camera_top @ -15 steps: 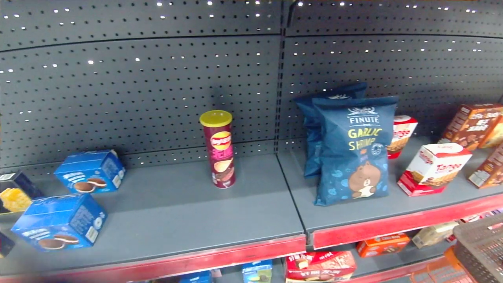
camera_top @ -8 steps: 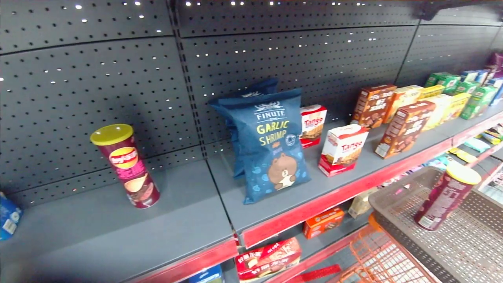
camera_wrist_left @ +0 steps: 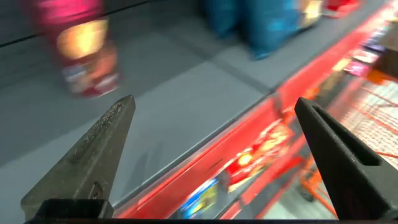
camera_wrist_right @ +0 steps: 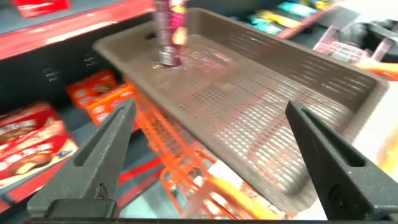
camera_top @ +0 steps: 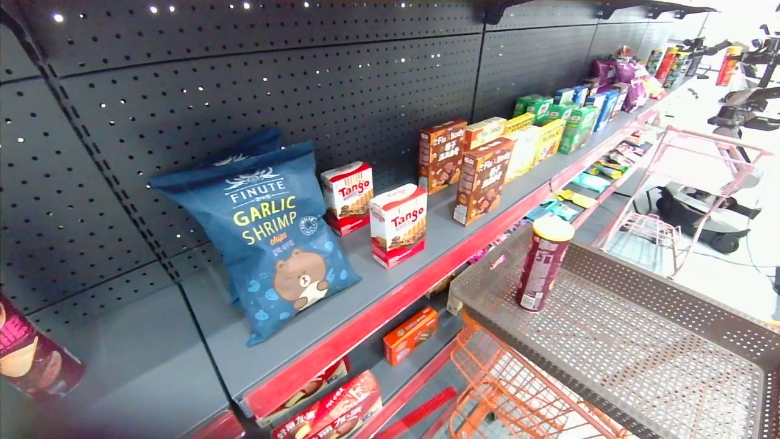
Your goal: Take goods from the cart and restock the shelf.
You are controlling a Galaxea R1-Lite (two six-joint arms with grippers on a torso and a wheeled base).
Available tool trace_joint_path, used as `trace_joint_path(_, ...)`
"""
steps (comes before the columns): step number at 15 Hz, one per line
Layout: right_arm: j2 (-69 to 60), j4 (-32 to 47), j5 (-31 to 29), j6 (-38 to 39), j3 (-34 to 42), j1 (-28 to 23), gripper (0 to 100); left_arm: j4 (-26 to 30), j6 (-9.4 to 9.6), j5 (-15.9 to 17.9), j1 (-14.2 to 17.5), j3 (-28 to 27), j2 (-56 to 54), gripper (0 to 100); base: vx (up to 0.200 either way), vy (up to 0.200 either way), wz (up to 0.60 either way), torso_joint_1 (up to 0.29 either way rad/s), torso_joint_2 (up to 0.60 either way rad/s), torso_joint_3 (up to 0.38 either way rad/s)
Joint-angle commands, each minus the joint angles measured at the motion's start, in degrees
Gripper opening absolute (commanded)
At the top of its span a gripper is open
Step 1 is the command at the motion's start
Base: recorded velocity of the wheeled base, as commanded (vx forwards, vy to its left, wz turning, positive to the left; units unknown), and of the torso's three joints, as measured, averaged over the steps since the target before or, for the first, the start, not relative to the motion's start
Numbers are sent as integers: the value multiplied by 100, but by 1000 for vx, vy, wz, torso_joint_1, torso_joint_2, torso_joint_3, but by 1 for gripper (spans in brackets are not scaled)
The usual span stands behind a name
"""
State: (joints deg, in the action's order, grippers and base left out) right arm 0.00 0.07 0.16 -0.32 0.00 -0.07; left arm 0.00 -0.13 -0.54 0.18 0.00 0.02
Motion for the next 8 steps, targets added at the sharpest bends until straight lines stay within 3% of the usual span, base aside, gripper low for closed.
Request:
trace_joint_path(1, 0, 1, 2, -3, 0, -1, 100, 0, -4, 1, -1, 0, -2, 100, 0, 0, 0, 0, 0, 0)
trace_joint_path(8, 0, 1, 11, -3, 0, -1, 100, -9, -4, -8, -1, 0, -2, 100, 0, 0, 0, 0, 0, 0)
